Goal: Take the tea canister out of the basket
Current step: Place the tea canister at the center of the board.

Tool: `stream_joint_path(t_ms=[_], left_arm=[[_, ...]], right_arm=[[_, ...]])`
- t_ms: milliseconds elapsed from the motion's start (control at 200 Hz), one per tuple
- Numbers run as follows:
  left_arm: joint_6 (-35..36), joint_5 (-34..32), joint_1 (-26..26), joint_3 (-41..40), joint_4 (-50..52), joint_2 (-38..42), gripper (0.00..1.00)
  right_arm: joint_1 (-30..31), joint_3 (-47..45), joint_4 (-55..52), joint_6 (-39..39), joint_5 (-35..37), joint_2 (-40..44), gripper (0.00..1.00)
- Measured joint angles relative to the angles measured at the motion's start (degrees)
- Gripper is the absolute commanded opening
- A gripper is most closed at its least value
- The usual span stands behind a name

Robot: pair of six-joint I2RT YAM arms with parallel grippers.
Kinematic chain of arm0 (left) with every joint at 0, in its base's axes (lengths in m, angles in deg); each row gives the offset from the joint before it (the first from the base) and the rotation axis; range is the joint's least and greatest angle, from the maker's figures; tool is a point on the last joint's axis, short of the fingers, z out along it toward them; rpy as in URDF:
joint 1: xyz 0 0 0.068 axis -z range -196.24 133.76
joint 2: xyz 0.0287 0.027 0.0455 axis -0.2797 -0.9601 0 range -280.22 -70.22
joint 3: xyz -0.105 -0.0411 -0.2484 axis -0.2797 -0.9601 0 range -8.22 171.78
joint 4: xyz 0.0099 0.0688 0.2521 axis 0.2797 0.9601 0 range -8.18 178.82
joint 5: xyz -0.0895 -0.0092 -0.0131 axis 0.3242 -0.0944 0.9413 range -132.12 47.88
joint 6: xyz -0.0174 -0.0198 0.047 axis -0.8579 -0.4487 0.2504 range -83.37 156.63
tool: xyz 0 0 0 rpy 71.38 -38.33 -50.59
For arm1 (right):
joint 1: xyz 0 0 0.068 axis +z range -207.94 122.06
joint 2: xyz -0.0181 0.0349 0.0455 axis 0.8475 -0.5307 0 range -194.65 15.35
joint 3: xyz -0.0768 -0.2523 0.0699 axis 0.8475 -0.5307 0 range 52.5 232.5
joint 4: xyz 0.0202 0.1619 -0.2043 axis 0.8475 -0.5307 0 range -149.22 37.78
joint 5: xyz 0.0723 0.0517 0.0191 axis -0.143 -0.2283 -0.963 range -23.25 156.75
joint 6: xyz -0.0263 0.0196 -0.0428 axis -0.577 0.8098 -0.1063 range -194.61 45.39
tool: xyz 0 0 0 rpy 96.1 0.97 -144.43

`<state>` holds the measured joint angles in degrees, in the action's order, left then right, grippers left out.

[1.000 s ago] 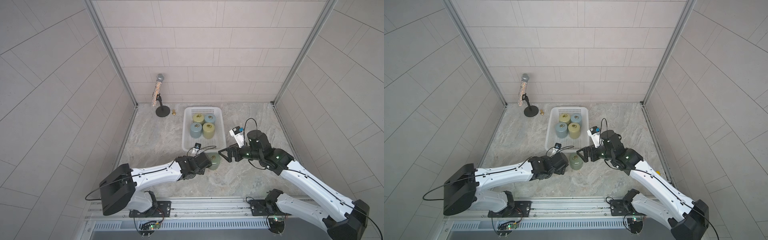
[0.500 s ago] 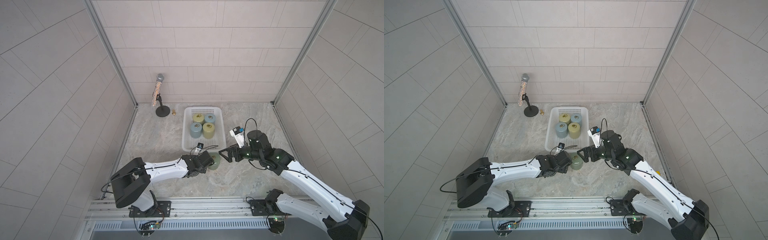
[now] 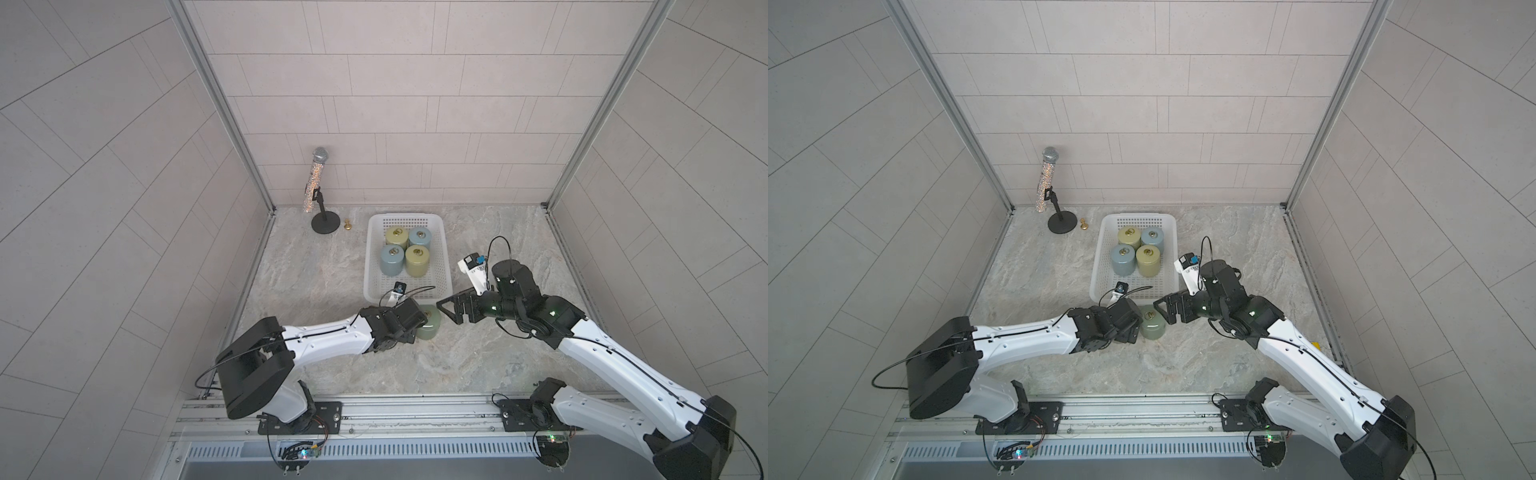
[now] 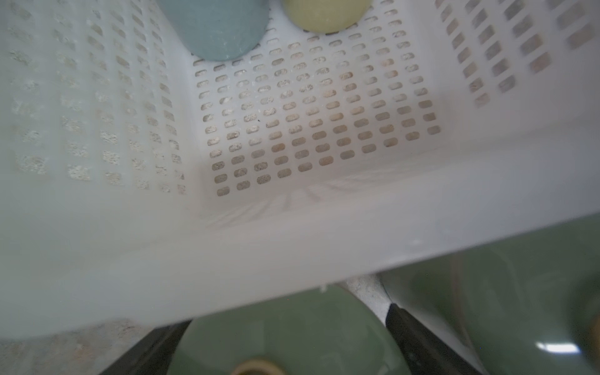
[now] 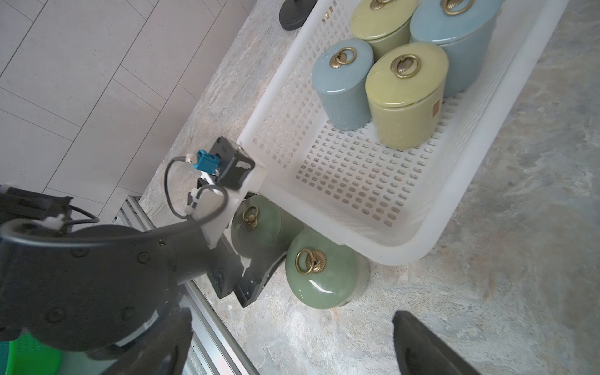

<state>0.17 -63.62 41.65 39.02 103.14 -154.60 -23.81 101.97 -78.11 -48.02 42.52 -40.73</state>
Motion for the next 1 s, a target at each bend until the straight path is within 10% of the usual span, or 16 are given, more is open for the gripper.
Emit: stream_joint_path(t_ms=[645, 1001], left_arm=[[0.7, 2.8, -1.4, 7.3, 16.1, 16.4, 1.0], [5.4, 17.9, -16.9, 9.4, 16.5, 20.0, 1.0]], right_arm=[[0.0, 5.3, 1.8, -0.9, 7.1, -9.7, 1.0], [0.0, 13.9, 4.1, -2.8, 12.3, -23.2, 1.0]])
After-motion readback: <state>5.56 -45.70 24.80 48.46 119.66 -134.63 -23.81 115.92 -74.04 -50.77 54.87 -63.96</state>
